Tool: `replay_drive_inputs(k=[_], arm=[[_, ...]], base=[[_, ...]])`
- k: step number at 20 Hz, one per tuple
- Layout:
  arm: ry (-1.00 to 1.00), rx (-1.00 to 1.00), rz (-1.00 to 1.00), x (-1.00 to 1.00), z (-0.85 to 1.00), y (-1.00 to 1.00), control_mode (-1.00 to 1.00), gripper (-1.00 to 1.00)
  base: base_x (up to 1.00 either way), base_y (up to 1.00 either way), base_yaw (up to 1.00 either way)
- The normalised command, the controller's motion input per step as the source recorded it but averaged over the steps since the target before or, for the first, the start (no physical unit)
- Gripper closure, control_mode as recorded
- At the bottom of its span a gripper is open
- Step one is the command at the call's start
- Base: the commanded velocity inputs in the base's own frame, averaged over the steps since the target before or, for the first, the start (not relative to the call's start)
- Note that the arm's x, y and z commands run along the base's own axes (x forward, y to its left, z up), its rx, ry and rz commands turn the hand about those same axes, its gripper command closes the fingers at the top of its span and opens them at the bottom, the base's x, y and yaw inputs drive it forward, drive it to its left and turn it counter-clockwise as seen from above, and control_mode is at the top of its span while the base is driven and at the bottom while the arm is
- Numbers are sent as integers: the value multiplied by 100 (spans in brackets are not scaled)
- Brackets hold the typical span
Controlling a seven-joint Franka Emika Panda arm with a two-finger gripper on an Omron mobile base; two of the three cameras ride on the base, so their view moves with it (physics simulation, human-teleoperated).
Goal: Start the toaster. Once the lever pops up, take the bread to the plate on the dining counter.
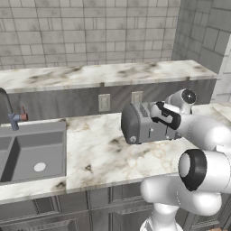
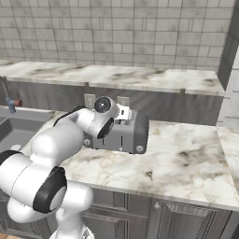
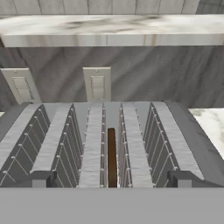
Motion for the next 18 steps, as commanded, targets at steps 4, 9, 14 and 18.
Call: replay_drive_inputs(k=[4, 9, 14, 18], arm=[[0, 0, 0, 16, -10, 0, -100, -100], [0, 0, 0, 3, -17, 0, -100, -100], [0, 0, 0, 0, -11, 0, -100, -100], [0, 0, 0, 0, -8, 0, -100, -100]], base=[[0, 0, 0], [0, 0, 0], [0, 0, 0], [0, 0, 0]])
